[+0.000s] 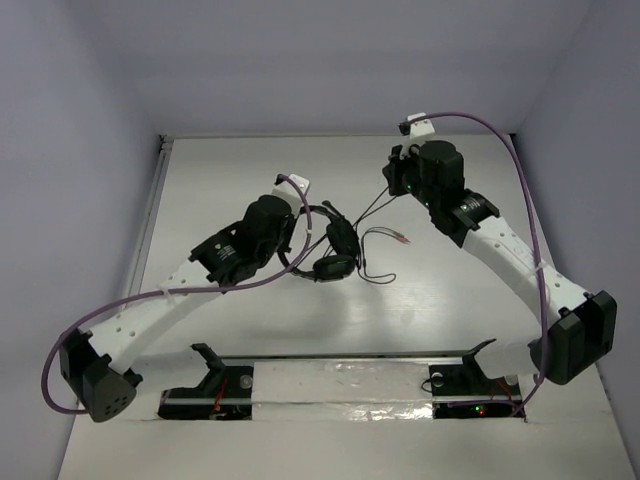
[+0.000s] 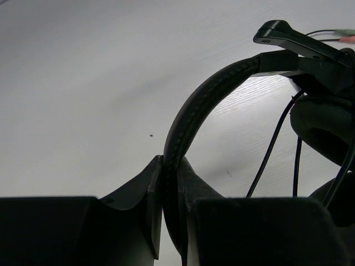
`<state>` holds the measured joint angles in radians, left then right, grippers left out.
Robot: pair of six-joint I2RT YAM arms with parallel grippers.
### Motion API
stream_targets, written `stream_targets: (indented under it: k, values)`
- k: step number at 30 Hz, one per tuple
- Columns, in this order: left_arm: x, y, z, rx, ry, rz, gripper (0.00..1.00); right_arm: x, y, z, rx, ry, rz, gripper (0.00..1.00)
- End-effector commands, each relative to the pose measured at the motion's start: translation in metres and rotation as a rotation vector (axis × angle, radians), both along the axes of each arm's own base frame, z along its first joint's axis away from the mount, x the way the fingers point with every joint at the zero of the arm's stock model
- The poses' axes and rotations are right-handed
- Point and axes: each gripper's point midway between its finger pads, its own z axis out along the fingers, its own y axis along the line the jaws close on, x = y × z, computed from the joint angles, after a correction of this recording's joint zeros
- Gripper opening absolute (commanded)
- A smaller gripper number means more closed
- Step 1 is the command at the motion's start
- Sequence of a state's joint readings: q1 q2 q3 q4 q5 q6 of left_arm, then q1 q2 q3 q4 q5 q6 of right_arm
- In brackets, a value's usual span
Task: Wrap the headphones
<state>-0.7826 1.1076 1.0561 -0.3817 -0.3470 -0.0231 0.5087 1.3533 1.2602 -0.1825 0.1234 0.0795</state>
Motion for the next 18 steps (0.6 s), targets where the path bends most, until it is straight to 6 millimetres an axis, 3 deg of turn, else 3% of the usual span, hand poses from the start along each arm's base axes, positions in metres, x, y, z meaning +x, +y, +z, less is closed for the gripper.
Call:
stream_targets:
  k: [1, 6, 8, 10, 15, 18]
  values:
    - [0.007, 0.008, 0.006, 0.074, -0.037, 0.066, 0.00, 0.012, -0.015, 0.045, 0.022, -0.111, -0.027, 0.03]
    - [-0.003, -0.024, -0.019, 0.108, 0.032, -0.061, 0.00, 0.022, -0.009, 0.062, 0.011, -0.119, -0.002, 0.03]
    - [-0.010, -0.043, -0.017, 0.050, 0.037, -0.165, 0.00, 0.026, -0.013, 0.061, -0.007, -0.111, -0.011, 0.03]
    - [-0.013, -0.044, -0.014, 0.034, 0.032, -0.187, 0.00, 0.034, -0.012, 0.062, -0.051, -0.105, -0.008, 0.01]
    - [-0.020, -0.043, 0.000, 0.012, 0.009, -0.220, 0.00, 0.039, -0.034, 0.047, -0.151, -0.072, -0.032, 0.00]
    - [-0.005, -0.019, 0.011, 0.070, -0.054, -0.085, 0.00, 0.044, -0.049, 0.042, -0.193, -0.059, -0.093, 0.00]
